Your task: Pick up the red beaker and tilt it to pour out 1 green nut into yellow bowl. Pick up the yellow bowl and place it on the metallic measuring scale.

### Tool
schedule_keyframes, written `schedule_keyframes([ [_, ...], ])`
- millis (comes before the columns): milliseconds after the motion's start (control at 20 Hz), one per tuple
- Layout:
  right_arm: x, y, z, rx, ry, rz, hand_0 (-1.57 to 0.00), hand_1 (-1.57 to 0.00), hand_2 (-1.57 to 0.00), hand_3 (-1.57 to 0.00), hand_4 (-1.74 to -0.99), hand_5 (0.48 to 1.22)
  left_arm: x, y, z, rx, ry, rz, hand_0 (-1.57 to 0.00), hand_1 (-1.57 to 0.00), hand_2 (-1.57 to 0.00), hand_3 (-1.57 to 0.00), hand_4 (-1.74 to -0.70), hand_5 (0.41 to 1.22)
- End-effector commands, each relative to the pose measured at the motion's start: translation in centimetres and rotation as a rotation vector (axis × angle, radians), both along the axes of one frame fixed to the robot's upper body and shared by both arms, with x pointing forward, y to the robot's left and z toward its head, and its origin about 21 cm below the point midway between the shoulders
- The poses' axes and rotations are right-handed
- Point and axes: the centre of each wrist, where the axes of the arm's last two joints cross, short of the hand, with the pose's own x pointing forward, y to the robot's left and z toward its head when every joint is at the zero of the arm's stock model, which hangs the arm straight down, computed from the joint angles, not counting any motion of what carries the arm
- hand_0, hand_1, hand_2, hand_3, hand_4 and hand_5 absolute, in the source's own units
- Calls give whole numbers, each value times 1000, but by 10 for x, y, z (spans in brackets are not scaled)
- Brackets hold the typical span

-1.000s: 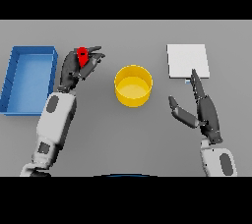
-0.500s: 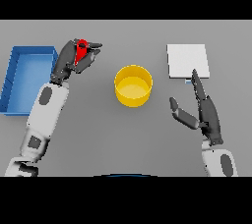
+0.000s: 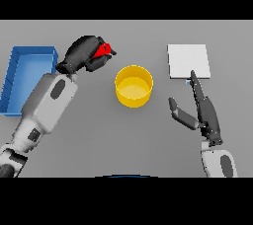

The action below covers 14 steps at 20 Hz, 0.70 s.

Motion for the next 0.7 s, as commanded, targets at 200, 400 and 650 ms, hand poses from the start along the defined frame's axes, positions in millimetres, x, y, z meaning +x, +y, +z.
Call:
schedule_keyframes([
  [200, 0, 4, -1, 14, 6, 2, 1, 1, 1, 1, -1187, 676, 3, -29, 10, 361, -57, -90, -1571, -1571, -1571, -1571, -1741, 1197],
  [400, -5, 1, 0, 38, 12, -8, 1, 1, 1, 1, -1195, 671, 7, -43, 18, 617, -92, -176, -1571, -1571, -1571, -1383, -1710, 1211],
  [650, -3, 1, -3, 86, 31, -22, 1, 1, 1, 1, -1212, 631, 12, -65, 24, 851, -135, -310, -1571, -1571, -1571, -1350, -1721, 1218],
])
